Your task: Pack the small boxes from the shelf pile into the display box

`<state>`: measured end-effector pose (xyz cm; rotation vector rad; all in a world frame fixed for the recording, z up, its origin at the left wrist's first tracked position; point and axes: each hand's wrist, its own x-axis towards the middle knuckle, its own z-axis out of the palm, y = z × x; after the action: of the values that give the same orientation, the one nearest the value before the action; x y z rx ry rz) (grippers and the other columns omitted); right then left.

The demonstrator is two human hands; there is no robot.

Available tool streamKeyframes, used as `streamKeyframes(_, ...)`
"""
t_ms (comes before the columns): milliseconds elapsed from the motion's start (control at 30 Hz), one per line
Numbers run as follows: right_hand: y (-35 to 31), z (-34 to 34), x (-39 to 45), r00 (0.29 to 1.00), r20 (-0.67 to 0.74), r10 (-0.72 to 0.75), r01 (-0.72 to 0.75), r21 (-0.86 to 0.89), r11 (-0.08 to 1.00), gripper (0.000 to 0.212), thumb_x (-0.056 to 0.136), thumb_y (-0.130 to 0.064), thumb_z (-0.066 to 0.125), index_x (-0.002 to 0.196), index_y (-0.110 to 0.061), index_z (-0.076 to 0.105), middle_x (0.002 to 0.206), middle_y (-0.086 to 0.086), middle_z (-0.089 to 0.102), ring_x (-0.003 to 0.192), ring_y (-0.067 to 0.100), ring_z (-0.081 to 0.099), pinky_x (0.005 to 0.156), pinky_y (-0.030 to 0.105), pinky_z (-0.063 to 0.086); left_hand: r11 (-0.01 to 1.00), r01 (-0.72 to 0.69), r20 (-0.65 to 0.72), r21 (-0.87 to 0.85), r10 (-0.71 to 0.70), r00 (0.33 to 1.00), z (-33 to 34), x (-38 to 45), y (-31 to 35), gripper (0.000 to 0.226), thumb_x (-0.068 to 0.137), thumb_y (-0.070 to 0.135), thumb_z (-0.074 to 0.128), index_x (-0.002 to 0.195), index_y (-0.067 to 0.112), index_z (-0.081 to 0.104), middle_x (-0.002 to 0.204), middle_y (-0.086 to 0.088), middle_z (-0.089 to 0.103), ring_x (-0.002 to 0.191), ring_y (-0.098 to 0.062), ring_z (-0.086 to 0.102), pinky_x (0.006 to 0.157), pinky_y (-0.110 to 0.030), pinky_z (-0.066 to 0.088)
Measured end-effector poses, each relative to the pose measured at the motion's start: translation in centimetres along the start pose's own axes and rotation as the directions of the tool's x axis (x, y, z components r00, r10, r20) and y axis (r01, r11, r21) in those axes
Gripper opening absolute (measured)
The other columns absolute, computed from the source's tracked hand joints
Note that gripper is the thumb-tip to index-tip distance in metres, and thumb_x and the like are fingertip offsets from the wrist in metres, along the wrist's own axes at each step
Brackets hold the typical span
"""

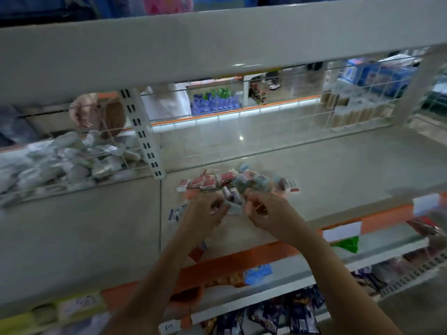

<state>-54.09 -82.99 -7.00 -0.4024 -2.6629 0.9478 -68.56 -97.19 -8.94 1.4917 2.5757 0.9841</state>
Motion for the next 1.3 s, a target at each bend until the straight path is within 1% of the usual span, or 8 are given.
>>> streamKeyframes(67, -1.1, 0.8, 0.5, 1.0, 0.018, -0.026, 0.024, 0.107, 0.994, 0.012, 0.084, -0.017, 0.064, 0.092, -0.023, 0.058, 0.087, -0.007, 0.062, 0.08, 0.006, 0.06, 0.073, 0.026, 0.051, 0.99, 0.119, -0.033, -0.069, -0.122, 0.992, -1.2, -1.5, -1.0, 0.011, 0.089, 0.032, 0.059, 0.078, 0.033, 0.059, 0.067, 0.016, 0.055, 0.062, 0.004, 0.052, 0.058, -0.008, 0.037)
streamKeyframes(267, -5.7, 4.1, 1.7, 0.992, 0.108, -0.069, 0.024, 0.373, 0.928, 0.032, 0.079, -0.007, 0.07, 0.098, -0.029, 0.057, 0.088, -0.015, 0.06, 0.079, -0.005, 0.061, 0.066, 0.007, 0.046, 0.876, 0.334, -0.175, -0.347, -0.411, 0.895, -5.9, -6.4, -3.8, 0.023, 0.089, 0.023, 0.062, 0.068, 0.033, 0.057, 0.059, 0.013, 0.052, 0.054, 0.006, 0.05, 0.051, -0.008, 0.034)
streamKeyframes(433, -10.6, 8.2, 2.0, 0.976, 0.193, -0.104, -0.028, 0.58, 0.814, 0.035, 0.079, -0.002, 0.07, 0.098, -0.029, 0.06, 0.103, 0.0, 0.061, 0.093, 0.004, 0.061, 0.077, 0.017, 0.05, 0.728, 0.372, -0.197, -0.576, -0.566, 0.801, -10.9, -12.0, -5.1, 0.022, 0.091, 0.01, 0.057, 0.071, 0.019, 0.061, 0.062, 0.006, 0.058, 0.048, 0.008, 0.05, 0.047, -0.006, 0.035)
streamKeyframes(567, -15.7, 12.9, 1.8, 0.958, 0.249, -0.144, -0.077, 0.703, 0.708, 0.032, 0.078, 0.007, 0.066, 0.096, -0.02, 0.061, 0.095, -0.003, 0.065, 0.085, 0.004, 0.066, 0.072, 0.016, 0.052, 0.656, 0.369, -0.241, -0.658, -0.648, 0.722, -15.0, -17.9, -7.0, 0.011, 0.091, 0.006, 0.056, 0.081, 0.005, 0.062, 0.06, 0.003, 0.054, 0.044, 0.007, 0.046, 0.045, -0.006, 0.034)
streamKeyframes(667, -20.2, 16.9, 1.2, 0.943, 0.288, -0.169, -0.093, 0.713, 0.695, 0.033, 0.078, 0.005, 0.067, 0.096, -0.022, 0.062, 0.095, -0.008, 0.067, 0.09, 0.013, 0.066, 0.075, 0.022, 0.053, 0.648, 0.397, -0.289, -0.65, -0.695, 0.659, -18.4, -22.6, -9.5, 0.005, 0.089, 0.005, 0.058, 0.089, 0.003, 0.063, 0.064, 0.003, 0.056, 0.047, 0.009, 0.049, 0.049, -0.008, 0.038)
streamKeyframes(867, -30.2, 24.4, 0.6, 0.914, 0.331, -0.235, -0.085, 0.722, 0.687, 0.035, 0.077, 0.011, 0.066, 0.091, -0.02, 0.062, 0.089, -0.003, 0.068, 0.073, 0.001, 0.066, 0.064, 0.014, 0.052, 0.67, 0.456, -0.39, -0.586, -0.727, 0.566, -25.0, -32.4, -14.7, 0.005, 0.088, 0.01, 0.061, 0.085, 0.011, 0.065, 0.06, 0.011, 0.058, 0.049, 0.008, 0.052, 0.05, -0.008, 0.04)
streamKeyframes(1033, -36.9, 30.4, 0.2, 0.874, 0.378, -0.306, -0.053, 0.699, 0.713, 0.037, 0.076, 0.009, 0.068, 0.091, -0.024, 0.061, 0.084, -0.009, 0.068, 0.069, -0.006, 0.063, 0.061, 0.009, 0.048, 0.672, 0.537, -0.452, -0.51, -0.741, 0.497, -28.9, -38.8, -18.6, 0.02, 0.088, 0.018, 0.062, 0.075, 0.034, 0.062, 0.057, 0.018, 0.061, 0.055, 0.009, 0.054, 0.057, -0.012, 0.04)
streamKeyframes(1300, -46.4, 38.5, 1.7, 0.791, 0.423, -0.442, 0.08, 0.645, 0.76, 0.035, 0.076, -0.002, 0.072, 0.094, -0.029, 0.06, 0.093, -0.001, 0.069, 0.084, 0.011, 0.064, 0.077, 0.023, 0.05, 0.621, 0.501, -0.51, -0.602, -0.782, 0.357, -34.6, -45.5, -25.4, 0.023, 0.088, 0.014, 0.062, 0.073, 0.032, 0.064, 0.059, 0.013, 0.062, 0.055, 0.0, 0.052, 0.061, -0.024, 0.042)
